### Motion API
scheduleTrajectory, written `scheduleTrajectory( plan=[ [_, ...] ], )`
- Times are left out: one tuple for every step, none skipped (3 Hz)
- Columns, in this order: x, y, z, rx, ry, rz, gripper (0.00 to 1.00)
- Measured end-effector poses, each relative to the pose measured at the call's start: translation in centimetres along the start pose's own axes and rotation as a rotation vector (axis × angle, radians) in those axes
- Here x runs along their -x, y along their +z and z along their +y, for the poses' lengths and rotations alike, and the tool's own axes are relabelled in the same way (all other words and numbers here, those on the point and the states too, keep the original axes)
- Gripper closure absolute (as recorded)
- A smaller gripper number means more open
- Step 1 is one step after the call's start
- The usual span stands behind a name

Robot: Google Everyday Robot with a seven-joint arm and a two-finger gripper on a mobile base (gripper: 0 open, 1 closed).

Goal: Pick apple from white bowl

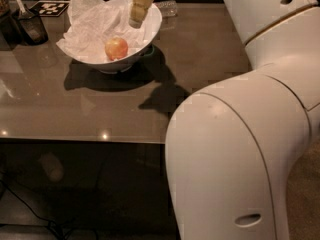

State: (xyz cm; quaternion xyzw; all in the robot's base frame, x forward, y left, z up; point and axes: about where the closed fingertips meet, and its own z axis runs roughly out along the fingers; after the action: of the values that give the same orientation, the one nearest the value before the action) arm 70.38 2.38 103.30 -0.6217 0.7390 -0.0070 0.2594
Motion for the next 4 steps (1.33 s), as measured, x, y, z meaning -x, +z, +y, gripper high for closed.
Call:
scheduleTrajectory(
  plan=[
    [1.2,2.2,-0.5,0.022,-0.017,-0.008,0.0],
    [2.5,5.0,-1.0,0.044,-0.025,-0.005,0.0],
    [3.6,10.8,-1.0,0.088,-0.026,0.02,0.0],
    [4.3,11.3,-1.7,0.063,-0.026,-0.005,0.0]
  ],
)
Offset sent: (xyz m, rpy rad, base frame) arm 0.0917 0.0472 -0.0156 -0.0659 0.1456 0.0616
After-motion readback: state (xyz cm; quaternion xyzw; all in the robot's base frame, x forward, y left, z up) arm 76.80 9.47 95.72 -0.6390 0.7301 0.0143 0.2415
